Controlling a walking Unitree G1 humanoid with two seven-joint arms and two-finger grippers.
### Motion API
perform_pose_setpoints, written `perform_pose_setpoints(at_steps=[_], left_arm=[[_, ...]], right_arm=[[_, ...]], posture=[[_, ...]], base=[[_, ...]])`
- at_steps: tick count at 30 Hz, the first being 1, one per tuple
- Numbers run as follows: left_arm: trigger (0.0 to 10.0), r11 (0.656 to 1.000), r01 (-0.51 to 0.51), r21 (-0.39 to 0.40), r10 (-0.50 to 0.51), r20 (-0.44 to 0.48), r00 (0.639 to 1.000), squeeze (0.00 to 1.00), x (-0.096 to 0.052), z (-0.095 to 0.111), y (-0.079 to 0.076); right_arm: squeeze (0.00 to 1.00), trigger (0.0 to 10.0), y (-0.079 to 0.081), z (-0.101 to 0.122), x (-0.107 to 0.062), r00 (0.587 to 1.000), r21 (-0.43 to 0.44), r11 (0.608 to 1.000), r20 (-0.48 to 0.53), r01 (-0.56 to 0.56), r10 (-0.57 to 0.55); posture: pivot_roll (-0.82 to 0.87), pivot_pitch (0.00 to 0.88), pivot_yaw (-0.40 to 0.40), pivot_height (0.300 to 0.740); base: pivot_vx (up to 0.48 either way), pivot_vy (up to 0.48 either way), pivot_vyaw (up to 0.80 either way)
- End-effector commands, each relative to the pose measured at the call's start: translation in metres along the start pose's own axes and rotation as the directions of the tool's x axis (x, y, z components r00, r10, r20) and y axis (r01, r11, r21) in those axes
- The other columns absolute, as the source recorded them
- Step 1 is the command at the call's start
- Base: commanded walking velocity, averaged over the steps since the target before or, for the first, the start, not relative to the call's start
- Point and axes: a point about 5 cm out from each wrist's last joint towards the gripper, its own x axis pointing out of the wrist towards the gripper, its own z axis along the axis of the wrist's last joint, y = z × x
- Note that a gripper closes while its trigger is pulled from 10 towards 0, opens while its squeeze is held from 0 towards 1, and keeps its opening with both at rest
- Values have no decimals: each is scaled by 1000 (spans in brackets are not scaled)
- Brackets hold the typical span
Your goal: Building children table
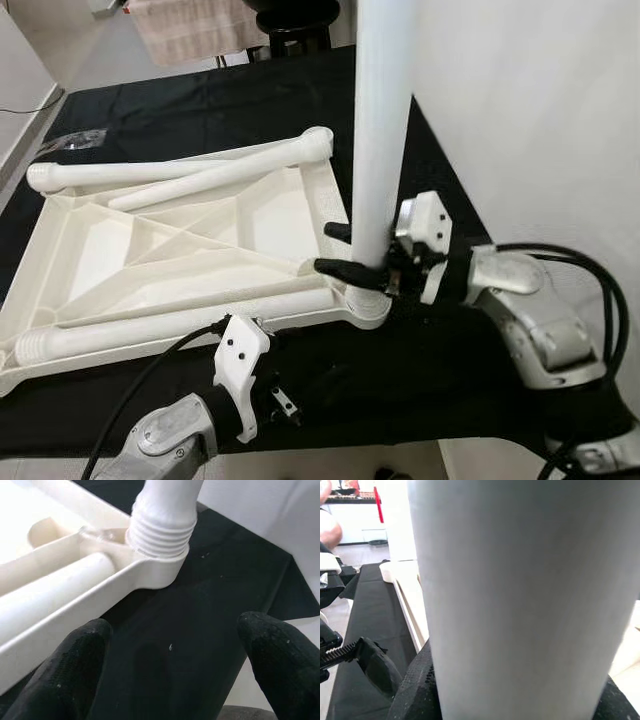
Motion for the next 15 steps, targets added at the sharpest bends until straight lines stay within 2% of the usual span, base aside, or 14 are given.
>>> perform_pose_setpoints(at_steps=[1,2,8,10,13,15], left_arm=[[10000,1000,1,-5,-2,-33,999,0,-3,-6,1],[10000,1000,9,-7,-9,-35,999,0,-3,-6,0],[10000,1000,15,-8,-15,-36,999,0,-3,-6,0],[10000,1000,19,-9,-19,-36,999,0,-3,-6,-2],[10000,1000,20,-9,-20,-36,999,0,-4,-5,-2],[10000,1000,19,-12,-19,-37,999,0,-6,-5,-4]], right_arm=[[0,10000,8,-32,-8,989,162,984,-115,-77,96],[0,10000,10,-23,-17,966,173,959,-86,-225,242],[0,10000,6,-21,-18,950,186,941,-82,-283,302],[0,10000,-2,-23,-11,945,216,929,-68,-300,321],[0,10000,-6,-23,-8,944,232,924,-58,-303,324],[0,10000,-11,-24,-1,944,276,910,-22,-310,329]], posture=[[-36,263,68,740],[-36,264,68,740],[-36,269,68,740],[-27,280,68,740],[-27,280,68,740],[-16,297,65,740]], base=[[0,0,0],[0,0,0],[0,0,0],[0,0,0],[0,0,0],[0,0,0]])
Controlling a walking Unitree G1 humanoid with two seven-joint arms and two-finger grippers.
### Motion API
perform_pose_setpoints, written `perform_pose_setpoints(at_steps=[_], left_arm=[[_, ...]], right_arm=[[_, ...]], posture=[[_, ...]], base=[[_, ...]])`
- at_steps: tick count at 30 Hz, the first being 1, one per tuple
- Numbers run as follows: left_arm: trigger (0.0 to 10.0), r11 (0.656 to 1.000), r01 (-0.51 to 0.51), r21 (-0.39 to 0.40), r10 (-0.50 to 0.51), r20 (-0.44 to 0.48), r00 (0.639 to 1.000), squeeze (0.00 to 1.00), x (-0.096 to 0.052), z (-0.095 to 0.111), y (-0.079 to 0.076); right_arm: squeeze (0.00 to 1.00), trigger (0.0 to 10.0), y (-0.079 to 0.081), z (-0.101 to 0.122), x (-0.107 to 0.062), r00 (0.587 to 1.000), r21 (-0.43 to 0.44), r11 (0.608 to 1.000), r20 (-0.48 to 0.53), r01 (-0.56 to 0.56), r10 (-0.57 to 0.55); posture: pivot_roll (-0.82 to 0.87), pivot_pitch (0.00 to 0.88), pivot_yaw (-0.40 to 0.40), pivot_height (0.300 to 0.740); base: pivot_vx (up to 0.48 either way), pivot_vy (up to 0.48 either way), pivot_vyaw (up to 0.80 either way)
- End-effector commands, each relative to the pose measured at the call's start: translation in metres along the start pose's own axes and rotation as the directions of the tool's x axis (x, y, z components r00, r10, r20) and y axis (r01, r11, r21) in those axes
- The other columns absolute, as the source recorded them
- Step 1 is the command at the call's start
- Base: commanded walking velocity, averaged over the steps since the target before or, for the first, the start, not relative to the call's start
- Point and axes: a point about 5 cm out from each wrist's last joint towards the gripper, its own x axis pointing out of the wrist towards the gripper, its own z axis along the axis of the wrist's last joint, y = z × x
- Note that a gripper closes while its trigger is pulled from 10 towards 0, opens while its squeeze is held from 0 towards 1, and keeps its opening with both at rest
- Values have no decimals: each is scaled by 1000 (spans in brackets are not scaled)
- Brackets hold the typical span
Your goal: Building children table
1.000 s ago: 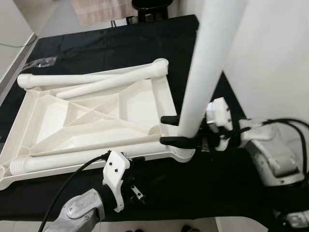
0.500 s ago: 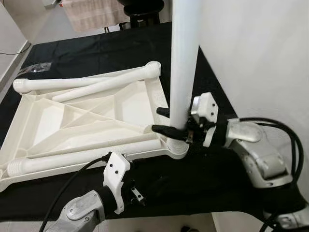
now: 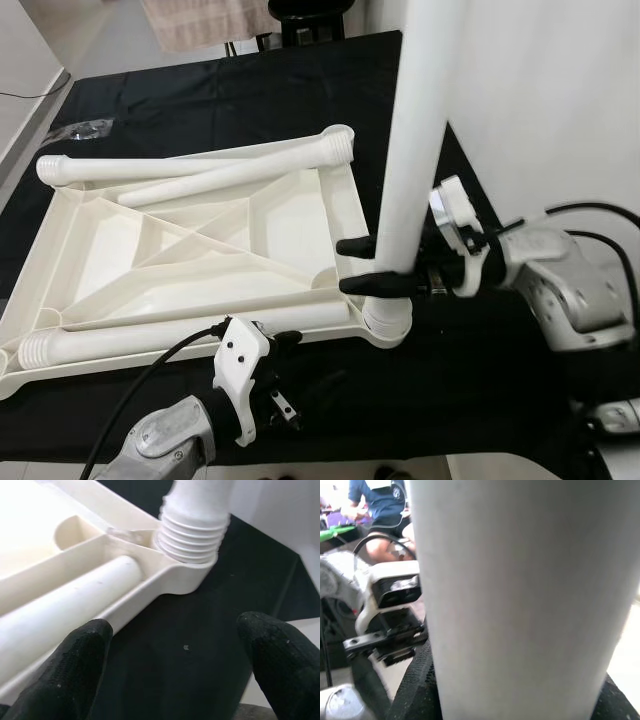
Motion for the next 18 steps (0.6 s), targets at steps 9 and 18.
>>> perform_pose_setpoints(at_steps=[9,18], left_arm=[[10000,1000,8,-21,-9,-35,999,0,-8,-3,-6],[10000,1000,3,-8,-3,-41,999,0,-9,-1,-2]], right_arm=[[0,10000,3,-45,22,999,176,984,-41,-14,21],[0,10000,2,-59,23,968,149,957,-43,250,-246]], posture=[[-10,323,62,740],[-15,329,68,740]], base=[[0,0,0],[0,0,0]])
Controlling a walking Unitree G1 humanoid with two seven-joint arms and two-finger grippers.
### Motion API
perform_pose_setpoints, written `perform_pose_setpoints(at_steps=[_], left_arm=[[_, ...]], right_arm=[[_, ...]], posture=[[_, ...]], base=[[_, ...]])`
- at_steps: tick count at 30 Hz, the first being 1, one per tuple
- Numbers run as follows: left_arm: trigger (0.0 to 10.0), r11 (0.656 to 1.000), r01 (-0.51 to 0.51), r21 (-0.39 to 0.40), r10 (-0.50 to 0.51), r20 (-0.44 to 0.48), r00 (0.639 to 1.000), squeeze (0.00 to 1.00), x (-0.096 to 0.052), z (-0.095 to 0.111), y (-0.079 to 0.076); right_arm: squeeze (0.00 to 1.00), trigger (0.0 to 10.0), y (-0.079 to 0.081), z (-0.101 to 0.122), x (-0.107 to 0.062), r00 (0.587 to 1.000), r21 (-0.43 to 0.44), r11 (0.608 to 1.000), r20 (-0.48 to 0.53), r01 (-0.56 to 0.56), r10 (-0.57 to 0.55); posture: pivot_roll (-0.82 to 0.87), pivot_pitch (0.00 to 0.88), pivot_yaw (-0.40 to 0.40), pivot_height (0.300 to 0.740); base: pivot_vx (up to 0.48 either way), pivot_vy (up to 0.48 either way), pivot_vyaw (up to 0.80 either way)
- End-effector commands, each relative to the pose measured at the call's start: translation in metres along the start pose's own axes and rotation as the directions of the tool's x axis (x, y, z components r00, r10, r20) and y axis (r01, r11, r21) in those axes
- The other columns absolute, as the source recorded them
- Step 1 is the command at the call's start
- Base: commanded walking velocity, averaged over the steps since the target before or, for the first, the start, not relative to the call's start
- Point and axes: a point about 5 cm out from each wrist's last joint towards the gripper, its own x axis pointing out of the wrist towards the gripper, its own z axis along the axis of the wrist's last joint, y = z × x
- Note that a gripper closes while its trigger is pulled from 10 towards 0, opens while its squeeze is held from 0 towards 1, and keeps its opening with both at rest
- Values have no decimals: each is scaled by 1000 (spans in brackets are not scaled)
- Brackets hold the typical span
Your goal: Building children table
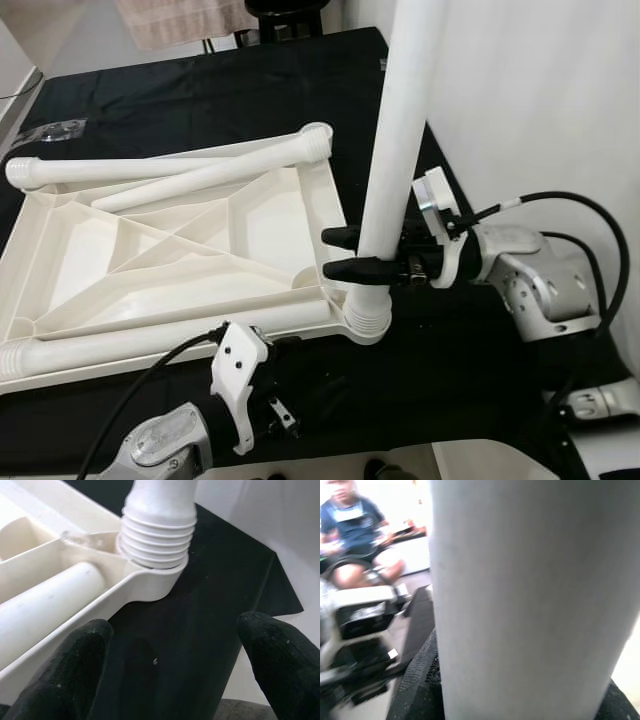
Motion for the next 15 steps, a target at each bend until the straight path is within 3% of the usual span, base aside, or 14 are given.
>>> perform_pose_setpoints(at_steps=[1,3,4,7,9,12,15], left_arm=[[10000,1000,-8,3,8,-30,1000,0,-4,-3,2],[10000,1000,-19,14,19,-32,999,0,-5,-2,6],[10000,1000,-19,14,19,-32,999,0,-5,-2,6],[10000,999,-31,27,32,-35,999,0,-5,-2,11],[10000,999,-31,29,32,-36,999,0,-5,-1,12],[10000,999,-33,38,35,-38,999,0,-5,-1,15],[10000,998,-35,47,36,-38,999,0,-4,0,17]], right_arm=[[0,10000,0,-47,-2,978,99,982,-150,160,-144],[0,10000,-1,-49,-4,959,72,963,-133,261,-250],[0,10000,-1,-49,-4,959,72,963,-133,261,-250],[0,10000,11,-46,-5,940,20,940,-46,340,-338],[0,10000,14,-45,-4,941,12,941,-34,338,-337],[0,10000,32,-48,0,961,-87,960,-62,265,-270],[0,10000,40,-48,5,971,-146,968,-97,203,-218]], posture=[[-15,329,68,740],[-19,326,71,740],[-19,326,71,740],[-24,321,75,740],[-25,320,76,740],[-34,314,84,740],[-34,307,86,740]], base=[[0,0,0],[0,0,0],[0,0,0],[0,0,0],[0,0,0],[0,0,0],[0,0,0]])
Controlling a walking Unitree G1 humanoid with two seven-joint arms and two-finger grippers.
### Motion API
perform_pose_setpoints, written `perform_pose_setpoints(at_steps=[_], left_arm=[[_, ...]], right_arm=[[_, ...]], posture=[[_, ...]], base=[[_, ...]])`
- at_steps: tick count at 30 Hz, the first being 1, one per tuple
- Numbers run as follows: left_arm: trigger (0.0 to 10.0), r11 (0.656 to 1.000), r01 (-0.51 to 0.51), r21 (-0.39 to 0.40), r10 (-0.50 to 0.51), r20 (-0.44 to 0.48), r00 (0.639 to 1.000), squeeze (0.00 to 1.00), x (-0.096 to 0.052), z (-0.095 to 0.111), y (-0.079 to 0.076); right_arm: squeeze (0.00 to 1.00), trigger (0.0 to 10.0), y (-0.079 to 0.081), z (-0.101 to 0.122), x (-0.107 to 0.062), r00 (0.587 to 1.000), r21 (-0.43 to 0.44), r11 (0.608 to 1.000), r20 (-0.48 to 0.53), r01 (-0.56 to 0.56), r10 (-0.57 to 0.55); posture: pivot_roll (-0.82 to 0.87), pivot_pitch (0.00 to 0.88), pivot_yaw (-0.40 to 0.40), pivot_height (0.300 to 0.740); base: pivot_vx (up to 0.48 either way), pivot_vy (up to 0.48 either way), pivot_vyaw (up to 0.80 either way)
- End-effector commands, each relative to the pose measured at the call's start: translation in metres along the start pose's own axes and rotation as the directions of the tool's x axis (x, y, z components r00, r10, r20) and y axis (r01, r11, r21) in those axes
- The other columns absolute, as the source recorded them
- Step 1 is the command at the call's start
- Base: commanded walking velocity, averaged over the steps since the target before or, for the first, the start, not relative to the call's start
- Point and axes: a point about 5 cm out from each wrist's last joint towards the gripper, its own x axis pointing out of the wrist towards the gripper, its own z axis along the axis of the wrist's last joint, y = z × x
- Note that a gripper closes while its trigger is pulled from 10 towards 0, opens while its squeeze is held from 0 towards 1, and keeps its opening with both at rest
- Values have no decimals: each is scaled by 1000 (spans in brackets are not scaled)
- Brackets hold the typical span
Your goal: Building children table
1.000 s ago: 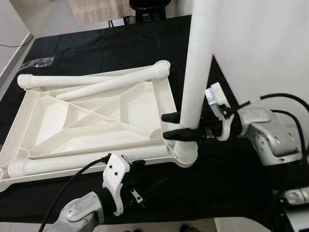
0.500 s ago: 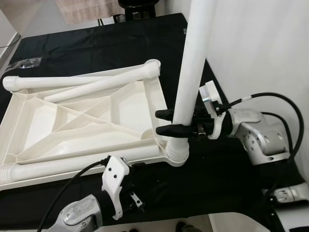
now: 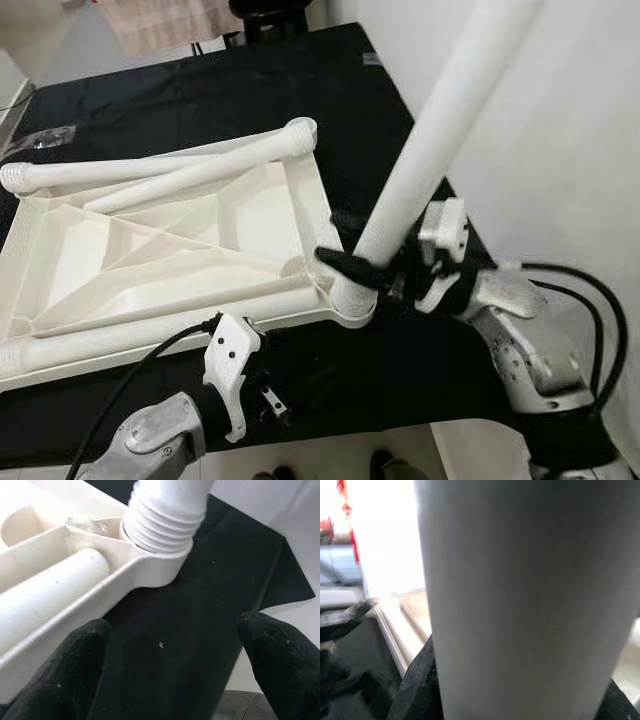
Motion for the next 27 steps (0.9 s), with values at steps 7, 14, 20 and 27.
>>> perform_pose_setpoints(at_steps=[7,14,20,27], left_arm=[[10000,1000,-12,28,12,-26,1000,0,-2,-2,7],[10000,999,-29,31,30,-26,999,0,-5,-3,6],[10000,999,-38,32,38,-25,999,0,-6,-2,7],[10000,997,-67,44,68,-25,997,0,-10,-1,12]], right_arm=[[0,10000,17,-38,6,975,51,996,-206,-76,85],[0,10000,7,-23,7,933,102,965,-247,-243,262],[0,10000,-3,-18,8,930,138,958,-239,-250,278],[0,10000,-28,-27,18,961,258,963,-240,-77,141]], posture=[[-26,302,81,740],[-18,310,69,740],[-17,313,62,740],[-7,311,57,740]], base=[[0,0,0],[0,0,0],[0,0,0],[0,0,0]])
